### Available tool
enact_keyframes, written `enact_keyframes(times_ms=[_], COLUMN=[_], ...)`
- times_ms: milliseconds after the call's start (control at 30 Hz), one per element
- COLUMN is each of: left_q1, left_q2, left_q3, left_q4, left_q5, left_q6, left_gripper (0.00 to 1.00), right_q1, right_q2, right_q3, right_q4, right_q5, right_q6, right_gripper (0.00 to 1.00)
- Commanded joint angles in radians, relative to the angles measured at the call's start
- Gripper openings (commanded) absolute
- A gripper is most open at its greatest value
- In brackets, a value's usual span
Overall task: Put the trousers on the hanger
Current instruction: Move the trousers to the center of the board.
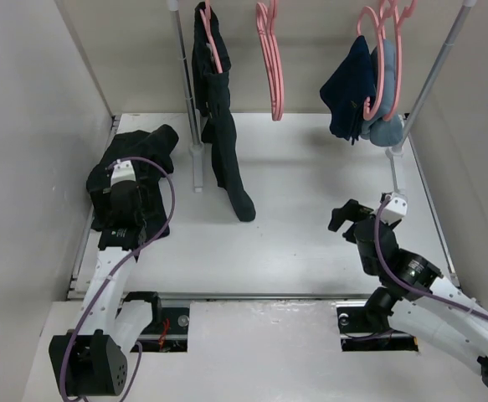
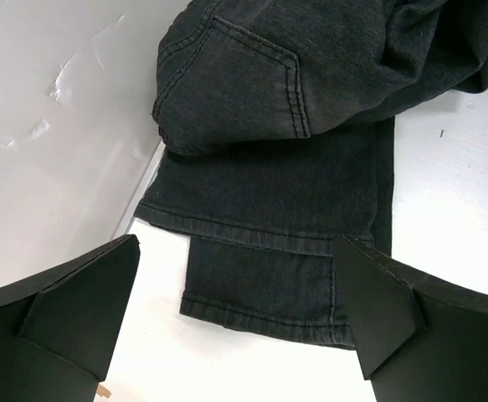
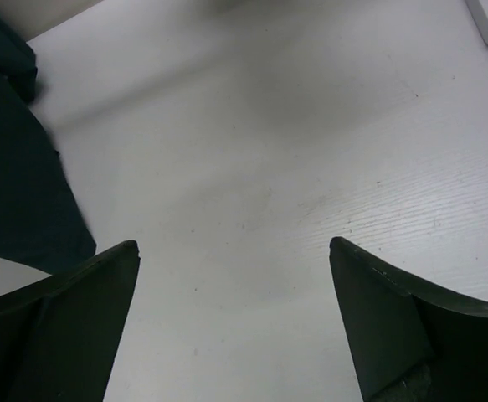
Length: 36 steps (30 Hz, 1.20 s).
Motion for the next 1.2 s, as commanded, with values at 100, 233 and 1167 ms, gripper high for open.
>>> enact_keyframes(times_ms=[100,233,1167], left_q1=[0.003,0.003,-0.015], left_q2=[0.041,0.187,0.157], left_q3=[0.006,0.084,0.28], left_q4=[0.058,0.04,-0.356], left_q5=[0.049,0.089,0.665], left_q6=[0.115,0.174,0.75], left_gripper=[1.0,1.0,0.0], right_q1=[-0.004,-0.004,-0.004], right_q2=[0.05,0.14,0.312], right_q3=[0.089,0.155,0.28], right_q4=[0.011,0.011,0.109], right_q5=[0.015,-0.005,-0.396], right_q6=[-0.051,-0.138,-0.406], right_gripper=[1.0,1.0,0.97])
